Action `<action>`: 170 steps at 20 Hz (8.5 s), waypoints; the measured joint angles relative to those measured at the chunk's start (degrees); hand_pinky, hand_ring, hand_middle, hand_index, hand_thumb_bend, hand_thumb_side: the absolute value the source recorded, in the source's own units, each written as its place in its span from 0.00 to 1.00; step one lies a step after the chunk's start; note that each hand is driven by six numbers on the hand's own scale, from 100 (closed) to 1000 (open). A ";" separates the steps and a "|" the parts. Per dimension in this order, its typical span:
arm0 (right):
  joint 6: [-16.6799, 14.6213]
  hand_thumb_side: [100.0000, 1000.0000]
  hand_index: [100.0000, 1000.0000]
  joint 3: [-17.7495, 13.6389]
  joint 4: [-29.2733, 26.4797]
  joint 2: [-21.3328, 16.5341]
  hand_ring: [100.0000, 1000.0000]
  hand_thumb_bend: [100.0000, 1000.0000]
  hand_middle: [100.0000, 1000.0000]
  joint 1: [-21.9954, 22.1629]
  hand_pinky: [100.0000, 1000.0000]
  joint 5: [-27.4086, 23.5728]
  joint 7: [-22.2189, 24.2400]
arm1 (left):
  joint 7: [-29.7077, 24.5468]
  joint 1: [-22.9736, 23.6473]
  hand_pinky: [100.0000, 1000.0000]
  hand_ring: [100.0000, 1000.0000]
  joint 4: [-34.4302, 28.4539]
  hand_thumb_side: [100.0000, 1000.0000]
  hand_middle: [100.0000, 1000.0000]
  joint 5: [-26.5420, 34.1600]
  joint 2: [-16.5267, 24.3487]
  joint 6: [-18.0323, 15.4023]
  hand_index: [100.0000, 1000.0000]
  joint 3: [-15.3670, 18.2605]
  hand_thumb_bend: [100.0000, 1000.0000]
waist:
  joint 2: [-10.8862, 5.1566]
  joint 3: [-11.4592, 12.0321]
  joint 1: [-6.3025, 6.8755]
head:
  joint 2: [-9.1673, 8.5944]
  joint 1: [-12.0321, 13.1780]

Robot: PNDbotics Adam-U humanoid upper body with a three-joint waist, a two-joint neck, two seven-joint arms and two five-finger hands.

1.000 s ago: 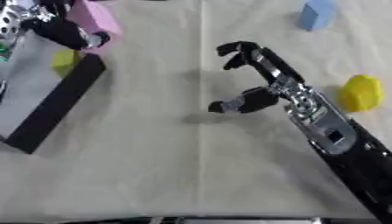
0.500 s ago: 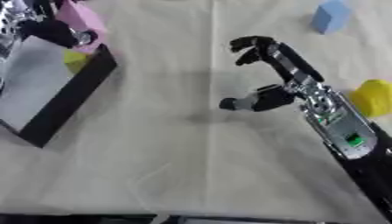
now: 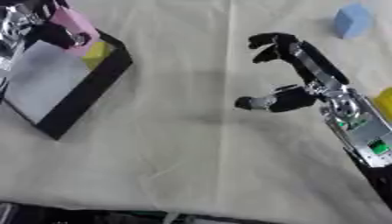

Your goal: Pick up the objects with one hand, pass them to the other hand, and then place them into the box on the other side of the table.

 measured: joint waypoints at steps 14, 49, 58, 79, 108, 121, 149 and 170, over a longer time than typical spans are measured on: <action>0.32 0.12 0.81 -0.07 -0.36 -0.07 0.64 0.79 0.71 -0.03 0.73 -0.14 -0.11 | 0.99 1.00 0.73 0.69 6.29 0.17 0.62 -0.66 0.00 -1.66 0.72 1.00 0.43 | 0.00 -0.41 -0.36 | 0.02 0.93; 3.03 0.10 0.81 -3.74 -4.59 -4.00 0.64 0.76 0.71 -3.82 0.73 -4.38 -3.37 | 19.85 8.00 0.70 0.61 -12.02 0.29 0.56 20.24 -1.52 -2.24 0.68 4.29 0.10 | 0.00 -1.31 -0.70 | 0.07 -8.69; 6.92 0.08 0.81 -6.39 -4.79 -8.77 0.64 0.75 0.71 -7.40 0.73 -12.13 -2.73 | 30.50 11.48 0.70 0.61 -16.94 0.34 0.56 31.25 -4.17 -6.12 0.68 4.55 0.06 | 0.00 -1.66 -0.76 | 0.02 -11.29; 9.98 0.08 0.83 -6.78 11.95 -23.25 0.71 0.74 0.76 -18.47 0.78 -6.72 12.11 | 33.20 13.35 0.71 0.61 -23.89 0.34 0.56 34.83 -6.10 -9.42 0.68 4.14 0.06 | 0.00 -1.48 -1.01 | -2.31 -15.33; 0.18 0.15 0.85 -10.52 30.10 -27.19 0.80 0.60 0.82 -24.05 0.83 14.28 23.50 | 32.90 13.91 0.71 0.60 -27.96 0.35 0.56 34.91 -6.13 -9.95 0.68 4.14 0.05 | 1.70 2.64 -1.74 | -6.80 -13.59; -0.31 0.21 0.87 -11.27 33.47 -27.24 0.80 0.66 0.81 -23.50 0.83 19.63 22.79 | 33.03 13.90 0.70 0.60 -28.64 0.35 0.55 34.93 -6.13 -9.85 0.68 4.15 0.05 | 2.76 3.40 -1.74 | -9.31 -14.12; 22.31 0.41 0.84 -9.11 34.88 -25.49 0.77 0.73 0.75 -20.63 0.76 14.96 18.20 | 33.28 13.90 0.69 0.61 -28.60 0.35 0.54 34.93 -6.13 -9.41 0.67 3.82 0.05 | 2.89 3.42 -1.74 | -8.55 -14.84; 27.36 0.42 0.83 -8.39 34.61 -24.91 0.75 0.71 0.74 -19.61 0.75 9.97 15.74 | 33.30 14.35 0.70 0.61 -28.55 0.35 0.54 34.92 -6.14 -9.29 0.67 3.80 0.03 | 2.89 3.46 -1.74 | -8.00 -15.19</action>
